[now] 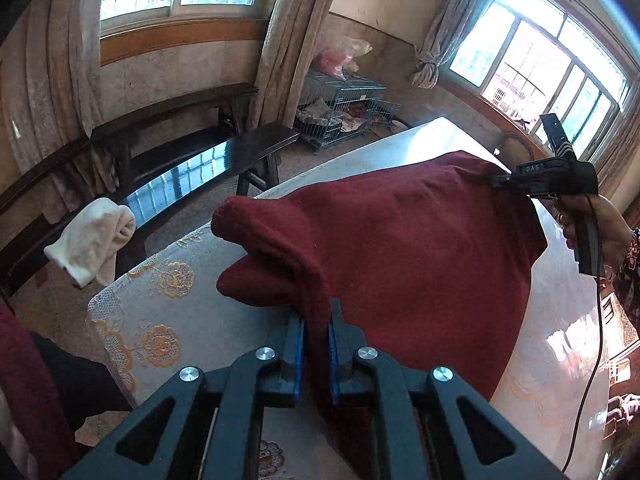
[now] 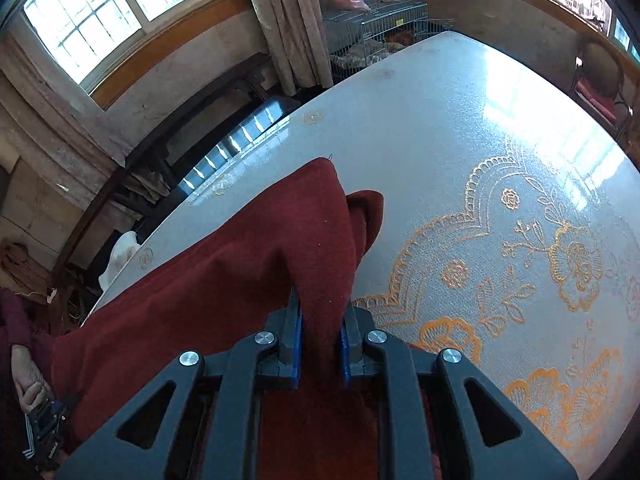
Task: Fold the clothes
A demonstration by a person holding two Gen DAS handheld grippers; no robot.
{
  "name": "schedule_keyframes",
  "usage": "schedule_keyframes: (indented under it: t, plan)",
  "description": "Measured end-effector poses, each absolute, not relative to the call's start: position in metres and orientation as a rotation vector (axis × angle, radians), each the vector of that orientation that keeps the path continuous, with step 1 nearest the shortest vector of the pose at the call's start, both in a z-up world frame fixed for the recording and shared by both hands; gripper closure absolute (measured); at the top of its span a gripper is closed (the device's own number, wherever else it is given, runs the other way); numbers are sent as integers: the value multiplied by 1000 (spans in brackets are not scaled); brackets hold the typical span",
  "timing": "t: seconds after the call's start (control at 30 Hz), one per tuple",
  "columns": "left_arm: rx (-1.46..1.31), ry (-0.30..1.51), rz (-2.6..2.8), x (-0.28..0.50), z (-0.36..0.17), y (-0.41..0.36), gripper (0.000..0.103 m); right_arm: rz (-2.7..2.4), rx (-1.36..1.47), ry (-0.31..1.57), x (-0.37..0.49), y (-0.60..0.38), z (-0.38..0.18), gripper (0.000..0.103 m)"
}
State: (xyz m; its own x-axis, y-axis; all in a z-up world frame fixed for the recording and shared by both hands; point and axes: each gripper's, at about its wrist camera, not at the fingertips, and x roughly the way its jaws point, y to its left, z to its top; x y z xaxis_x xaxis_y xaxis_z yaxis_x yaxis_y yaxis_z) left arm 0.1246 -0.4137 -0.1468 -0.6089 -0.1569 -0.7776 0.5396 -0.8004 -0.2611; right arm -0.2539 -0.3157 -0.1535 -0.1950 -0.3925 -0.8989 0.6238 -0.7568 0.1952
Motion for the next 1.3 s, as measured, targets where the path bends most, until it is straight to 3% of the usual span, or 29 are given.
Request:
schedule_keyframes:
  t: [0.17, 0.23, 0.3, 0.53, 0.6, 0.77, 0.87, 1.1, 1.3]
  plan:
    - [1122, 682, -2389, 134, -155, -409, 93, -1998, 1448, 297, -263, -325, -169, 86]
    - [1140, 694, -2370, 132, -158, -410, 92, -2008, 1450, 289, -267, -327, -173, 77]
    - [1143, 718, -2368, 133, -158, -412, 89, -2000, 1465, 257, -271, -325, -176, 53]
    - [1168, 887, -2323, 147, -153, -431, 81, -2139, 1377, 366, -273, -321, -145, 22]
    - [1131, 917, -2294, 161, -147, -436, 79, -2200, 1307, 350, -267, -307, -121, 7]
    - [962, 801, -2205, 201, -123, -431, 79, -2216, 1179, 333, -226, -268, -71, 4]
    - [908, 830, -2172, 211, -112, -421, 79, -2165, 1134, 378, -188, -243, -57, 2]
    - [926, 746, -2195, 166, -74, -360, 79, -1987, 1177, 491, -96, -211, -85, 1]
    - [903, 528, -2131, 125, -34, -307, 79, -2011, 1105, 569, -45, -214, -93, 1]
